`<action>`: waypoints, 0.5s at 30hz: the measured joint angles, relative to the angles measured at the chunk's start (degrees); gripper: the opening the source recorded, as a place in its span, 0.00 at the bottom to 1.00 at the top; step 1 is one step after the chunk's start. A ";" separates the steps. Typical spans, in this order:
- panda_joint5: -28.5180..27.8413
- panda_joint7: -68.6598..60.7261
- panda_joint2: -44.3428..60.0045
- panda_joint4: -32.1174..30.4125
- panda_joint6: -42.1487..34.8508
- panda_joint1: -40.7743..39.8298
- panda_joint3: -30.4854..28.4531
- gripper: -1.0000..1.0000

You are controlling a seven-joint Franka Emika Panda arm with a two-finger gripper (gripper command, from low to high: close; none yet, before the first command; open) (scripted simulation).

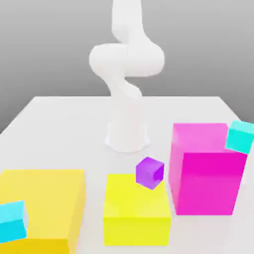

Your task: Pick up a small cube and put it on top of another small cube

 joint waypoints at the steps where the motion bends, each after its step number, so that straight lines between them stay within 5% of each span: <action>1: -0.01 -2.23 2.06 0.55 -0.08 0.08 -1.89 0.50; 6: 0.90 -13.32 12.12 1.24 1.24 0.43 -11.45 0.50; 15: 6.84 -31.16 29.58 -10.80 14.07 -1.29 -25.16 0.50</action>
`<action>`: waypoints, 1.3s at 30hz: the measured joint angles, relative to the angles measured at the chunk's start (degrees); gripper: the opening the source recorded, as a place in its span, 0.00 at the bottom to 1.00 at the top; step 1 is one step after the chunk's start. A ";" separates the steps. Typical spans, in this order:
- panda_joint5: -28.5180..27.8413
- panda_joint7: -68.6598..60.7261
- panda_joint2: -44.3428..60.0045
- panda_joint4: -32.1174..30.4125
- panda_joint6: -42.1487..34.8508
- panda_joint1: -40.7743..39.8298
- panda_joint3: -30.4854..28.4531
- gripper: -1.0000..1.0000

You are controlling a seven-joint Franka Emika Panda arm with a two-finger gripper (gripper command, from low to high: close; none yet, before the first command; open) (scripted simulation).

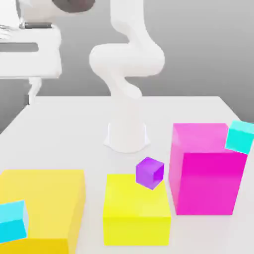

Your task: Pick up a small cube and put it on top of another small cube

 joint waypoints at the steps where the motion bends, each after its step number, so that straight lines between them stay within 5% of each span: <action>1: 0.89 -2.21 2.14 -1.49 1.56 -0.48 -1.27 0.50; 9: 5.79 -17.19 18.33 -13.79 14.86 -9.22 -5.83 0.50; 19: 24.98 -31.66 30.94 -11.49 23.97 -21.79 10.99 0.50; 20: 26.33 -32.68 31.82 -11.23 24.54 -22.76 12.26 0.00; 26: 26.94 -33.13 32.24 -11.10 24.70 -23.39 13.01 0.00; 39: 0.84 -13.57 20.20 -13.99 15.88 -11.98 -5.97 0.00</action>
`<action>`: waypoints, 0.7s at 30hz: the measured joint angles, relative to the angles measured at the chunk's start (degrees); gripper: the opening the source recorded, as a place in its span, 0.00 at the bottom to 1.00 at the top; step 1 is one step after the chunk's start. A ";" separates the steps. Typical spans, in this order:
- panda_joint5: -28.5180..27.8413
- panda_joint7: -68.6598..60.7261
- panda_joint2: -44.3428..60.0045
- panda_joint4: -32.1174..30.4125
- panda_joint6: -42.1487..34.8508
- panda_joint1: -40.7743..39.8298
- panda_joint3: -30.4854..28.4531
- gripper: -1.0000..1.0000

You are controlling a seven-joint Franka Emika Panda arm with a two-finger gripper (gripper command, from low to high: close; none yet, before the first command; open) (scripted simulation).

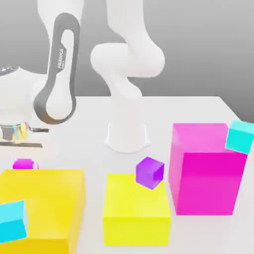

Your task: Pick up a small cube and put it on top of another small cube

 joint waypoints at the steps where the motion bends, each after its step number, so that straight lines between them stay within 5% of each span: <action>1: -1.82 2.13 0.71 1.27 -0.90 0.58 -1.30 0.00; 8: -10.04 17.50 6.12 13.42 -9.96 6.32 -7.68 0.00; 18: -2.51 35.41 1.59 32.62 -30.99 18.95 1.46 0.00; 21: 2.50 33.42 5.00 31.78 -26.98 18.96 3.97 0.00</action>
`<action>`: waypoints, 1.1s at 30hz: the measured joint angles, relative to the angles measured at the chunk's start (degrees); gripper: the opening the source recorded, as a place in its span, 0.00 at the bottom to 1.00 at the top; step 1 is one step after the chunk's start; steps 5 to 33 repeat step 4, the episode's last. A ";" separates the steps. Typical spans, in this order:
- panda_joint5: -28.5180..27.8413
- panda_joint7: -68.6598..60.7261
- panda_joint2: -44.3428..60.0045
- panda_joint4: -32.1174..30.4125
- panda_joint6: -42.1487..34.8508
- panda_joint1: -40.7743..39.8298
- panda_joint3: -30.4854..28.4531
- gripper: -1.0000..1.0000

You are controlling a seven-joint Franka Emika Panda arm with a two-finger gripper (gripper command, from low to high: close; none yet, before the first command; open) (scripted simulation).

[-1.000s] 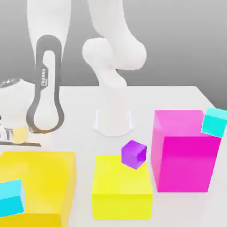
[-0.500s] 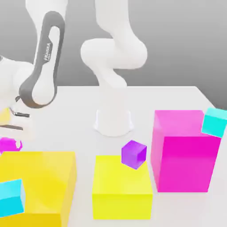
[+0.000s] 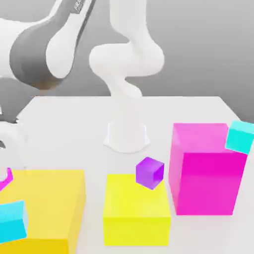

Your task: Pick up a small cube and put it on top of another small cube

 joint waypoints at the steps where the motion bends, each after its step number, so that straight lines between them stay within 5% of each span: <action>1: 1.15 -0.67 1.32 -0.47 1.60 -0.35 0.60 1.00; 33: 1.15 -0.67 1.32 -0.47 1.60 -0.35 0.60 1.00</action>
